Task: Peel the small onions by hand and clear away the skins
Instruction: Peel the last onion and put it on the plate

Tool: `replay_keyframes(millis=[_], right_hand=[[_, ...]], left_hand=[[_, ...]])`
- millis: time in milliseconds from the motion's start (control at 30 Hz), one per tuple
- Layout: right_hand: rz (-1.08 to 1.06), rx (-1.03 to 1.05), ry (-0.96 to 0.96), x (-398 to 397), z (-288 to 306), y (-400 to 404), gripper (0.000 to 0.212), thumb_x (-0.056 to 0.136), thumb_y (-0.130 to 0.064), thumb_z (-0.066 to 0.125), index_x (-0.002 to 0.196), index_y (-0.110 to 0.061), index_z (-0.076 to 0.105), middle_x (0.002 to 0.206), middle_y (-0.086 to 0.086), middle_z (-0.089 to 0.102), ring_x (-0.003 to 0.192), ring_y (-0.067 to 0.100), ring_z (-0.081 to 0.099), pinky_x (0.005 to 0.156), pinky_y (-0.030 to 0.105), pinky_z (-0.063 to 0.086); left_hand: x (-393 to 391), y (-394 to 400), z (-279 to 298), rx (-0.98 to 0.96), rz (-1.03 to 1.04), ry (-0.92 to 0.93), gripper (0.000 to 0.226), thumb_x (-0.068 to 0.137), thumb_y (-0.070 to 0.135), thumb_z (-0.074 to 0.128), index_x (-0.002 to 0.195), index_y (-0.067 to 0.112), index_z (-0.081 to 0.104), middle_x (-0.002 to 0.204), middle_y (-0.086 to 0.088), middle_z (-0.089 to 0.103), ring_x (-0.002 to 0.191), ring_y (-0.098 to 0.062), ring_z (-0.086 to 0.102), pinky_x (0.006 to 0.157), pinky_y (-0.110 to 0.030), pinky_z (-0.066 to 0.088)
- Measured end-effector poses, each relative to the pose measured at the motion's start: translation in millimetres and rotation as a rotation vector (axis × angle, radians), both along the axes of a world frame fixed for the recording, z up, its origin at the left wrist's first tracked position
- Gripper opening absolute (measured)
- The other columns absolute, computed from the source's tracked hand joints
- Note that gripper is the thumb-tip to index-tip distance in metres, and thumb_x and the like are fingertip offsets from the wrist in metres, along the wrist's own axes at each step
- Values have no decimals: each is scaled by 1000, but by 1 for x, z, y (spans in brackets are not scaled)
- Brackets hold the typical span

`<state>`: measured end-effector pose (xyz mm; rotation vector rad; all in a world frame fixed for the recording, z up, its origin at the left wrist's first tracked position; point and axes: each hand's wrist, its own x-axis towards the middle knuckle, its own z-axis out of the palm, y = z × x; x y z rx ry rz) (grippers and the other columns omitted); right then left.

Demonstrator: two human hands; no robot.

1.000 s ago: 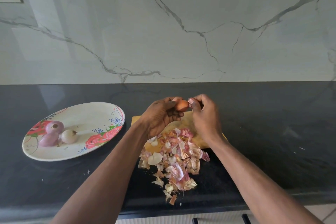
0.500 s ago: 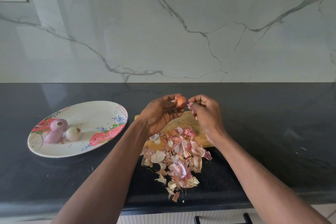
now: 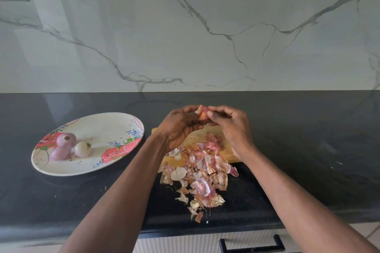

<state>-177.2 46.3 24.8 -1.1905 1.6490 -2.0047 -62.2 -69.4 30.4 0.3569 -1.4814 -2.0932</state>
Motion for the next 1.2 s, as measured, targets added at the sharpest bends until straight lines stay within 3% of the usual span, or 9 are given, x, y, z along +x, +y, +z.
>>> replay_keyframes(millis=[133, 267, 367, 500, 600, 700, 800, 1033, 1200], right_hand=[[85, 7, -73, 2, 0, 0, 21, 85, -9, 76, 104, -18, 74, 92, -6, 78, 89, 7, 73, 73, 19, 56], [50, -10, -84, 0, 1, 0, 11, 87, -5, 73, 96, -11, 77, 86, 2, 79, 86, 13, 74, 81, 23, 56], [16, 6, -100, -1, 1, 1, 12, 89, -4, 71, 82, -12, 77, 79, 2, 78, 77, 7, 72, 73, 19, 53], [-31, 3, -181, -5, 0, -2, 12, 87, -4, 73, 82, -14, 77, 84, 1, 78, 82, 12, 70, 73, 23, 55], [-84, 1, -234, -8, -4, -6, 12, 87, -3, 74, 84, -13, 78, 85, 6, 77, 81, 14, 70, 72, 24, 56], [-74, 26, -178, -6, -7, -8, 9, 89, -3, 72, 88, -10, 77, 89, 17, 76, 84, 22, 72, 78, 29, 58], [-80, 7, -184, -6, -5, -8, 11, 89, 1, 71, 90, -9, 76, 89, 12, 76, 74, 12, 69, 71, 25, 56], [-5, -64, -260, -4, 1, -1, 25, 87, 7, 70, 103, -13, 70, 90, 7, 75, 72, 13, 67, 68, 23, 57], [-19, -19, -170, -4, 1, 0, 19, 84, 8, 72, 88, -11, 72, 84, 4, 74, 73, 10, 68, 70, 21, 55]], left_hand=[[1, -1, -1, -64, -44, 14, 32, 97, -9, 50, 125, -4, 64, 123, -24, 68, 105, -29, 67, 98, -38, 54], [0, 0, -2, -39, -27, 5, 35, 95, -10, 55, 129, -6, 56, 114, -20, 69, 93, -25, 71, 82, -28, 60], [1, 1, -5, -68, -51, -17, 28, 95, -9, 54, 123, -8, 60, 116, -22, 67, 97, -28, 69, 82, -29, 60], [1, 4, -4, -48, -76, -3, 25, 94, -9, 54, 116, -4, 67, 111, -21, 71, 95, -26, 71, 80, -28, 60], [-2, 7, -3, -91, -51, -33, 33, 81, -1, 68, 113, 0, 70, 113, -20, 70, 99, -27, 69, 89, -32, 58], [-3, 9, -2, -101, 25, -73, 45, 70, 3, 75, 114, 1, 67, 112, -21, 67, 97, -28, 67, 88, -33, 58], [-3, 6, -2, 1, 31, -27, 40, 78, -7, 70, 116, -5, 57, 109, -22, 68, 94, -30, 69, 86, -35, 61], [3, 3, 2, 126, -26, 53, 37, 87, -17, 56, 121, -5, 63, 115, -19, 71, 97, -32, 73, 82, -33, 62], [4, 2, 4, 173, -16, 71, 38, 91, -17, 53, 128, -7, 57, 125, -25, 66, 99, -33, 72, 84, -34, 62]])
